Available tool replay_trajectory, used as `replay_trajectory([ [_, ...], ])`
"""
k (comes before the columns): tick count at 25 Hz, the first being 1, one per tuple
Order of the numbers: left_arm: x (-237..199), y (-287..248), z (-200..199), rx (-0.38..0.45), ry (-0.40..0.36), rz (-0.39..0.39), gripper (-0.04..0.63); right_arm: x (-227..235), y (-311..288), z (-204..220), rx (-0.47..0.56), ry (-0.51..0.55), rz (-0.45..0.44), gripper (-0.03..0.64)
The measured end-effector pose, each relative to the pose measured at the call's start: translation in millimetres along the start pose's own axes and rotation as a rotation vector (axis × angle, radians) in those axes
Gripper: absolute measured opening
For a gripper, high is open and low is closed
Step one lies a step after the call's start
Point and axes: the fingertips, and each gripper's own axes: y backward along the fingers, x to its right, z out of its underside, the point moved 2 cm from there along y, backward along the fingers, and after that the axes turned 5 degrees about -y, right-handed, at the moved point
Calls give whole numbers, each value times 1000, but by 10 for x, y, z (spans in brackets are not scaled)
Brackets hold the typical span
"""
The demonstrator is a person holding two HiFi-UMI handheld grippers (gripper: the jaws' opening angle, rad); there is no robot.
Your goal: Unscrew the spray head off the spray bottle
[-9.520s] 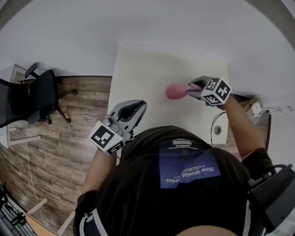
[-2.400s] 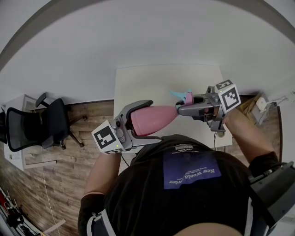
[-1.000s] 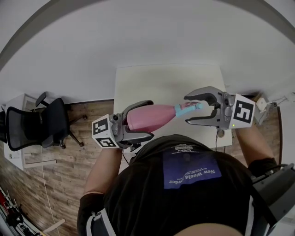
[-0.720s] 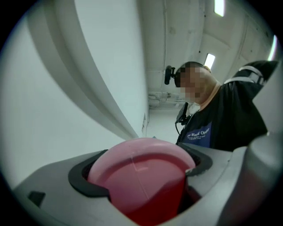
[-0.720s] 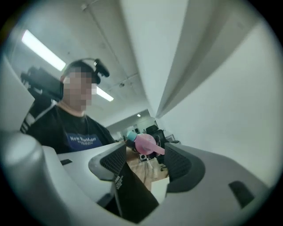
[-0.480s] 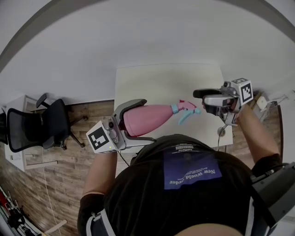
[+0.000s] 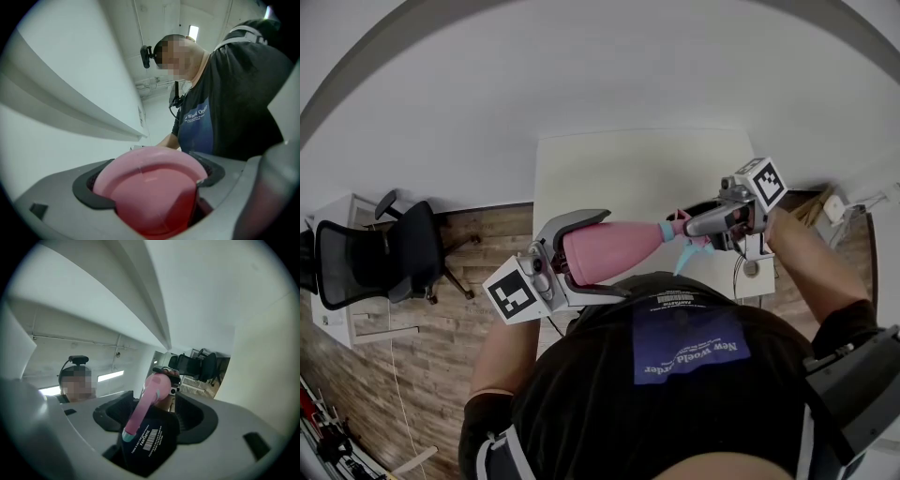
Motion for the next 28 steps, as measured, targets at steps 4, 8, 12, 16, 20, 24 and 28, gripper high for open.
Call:
replay_trajectory([
  [4,-14,-77,49,-23,20,4,502,-81,-131,2,-46,65,16,255],
  [8,-25,-92,57,-11,67,-12,502,-97,-208,-13,-58,160,99,132],
  [12,-61,-106,63,20,149,-31,502,-101,-205,-19,-72,295,178,130],
  [16,-125,-84,30,129,281,-38,502,-186,-240,-23,-107,514,243,129],
  [20,-186,-51,35,225,444,-35,502,-312,-280,-22,-152,768,310,129],
  [24,-246,-37,71,315,631,-26,502,-409,-303,26,-223,1028,376,129],
  [28,-274,-22,115,382,785,-7,502,-425,-306,126,-341,1243,450,129],
])
